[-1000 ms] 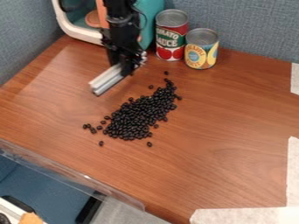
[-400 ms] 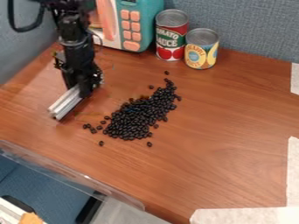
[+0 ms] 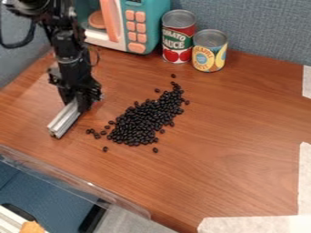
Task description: Sweep into pile
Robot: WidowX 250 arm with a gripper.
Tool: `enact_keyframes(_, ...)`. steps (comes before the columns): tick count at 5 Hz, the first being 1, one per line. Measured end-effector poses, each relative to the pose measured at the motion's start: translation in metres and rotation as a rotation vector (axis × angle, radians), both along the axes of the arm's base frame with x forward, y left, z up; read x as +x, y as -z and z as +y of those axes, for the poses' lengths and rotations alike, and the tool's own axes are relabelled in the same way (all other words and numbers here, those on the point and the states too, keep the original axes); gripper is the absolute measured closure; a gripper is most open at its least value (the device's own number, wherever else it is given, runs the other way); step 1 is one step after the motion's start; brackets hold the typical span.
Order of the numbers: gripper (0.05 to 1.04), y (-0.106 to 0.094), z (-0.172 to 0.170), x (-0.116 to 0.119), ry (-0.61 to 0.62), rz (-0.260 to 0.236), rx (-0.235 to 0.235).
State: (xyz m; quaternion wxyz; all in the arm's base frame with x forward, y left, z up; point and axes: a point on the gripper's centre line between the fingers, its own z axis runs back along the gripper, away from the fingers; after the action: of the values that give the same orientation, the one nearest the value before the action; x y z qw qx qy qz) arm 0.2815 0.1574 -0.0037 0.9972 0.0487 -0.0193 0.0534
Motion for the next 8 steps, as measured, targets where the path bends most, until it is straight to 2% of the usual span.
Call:
enact_keyframes(1,0.705,0.000,-0.011,-0.008,-0.163,-0.037,-0.006)
enact_keyframes(3,0.705,0.001,-0.022,-0.026,-0.535,-0.051,-0.031)
enact_keyframes(4,0.705,0.001,-0.035,-0.027,-0.682,-0.066,-0.037)
enact_keyframes(5,0.705,0.001,-0.050,-0.023,-0.764,-0.087,-0.060)
enact_keyframes(7,0.705,-0.001,-0.083,-0.001,-0.780,-0.113,-0.074)
enact_keyframes(8,0.705,0.001,-0.085,0.002,-0.804,-0.110,-0.090)
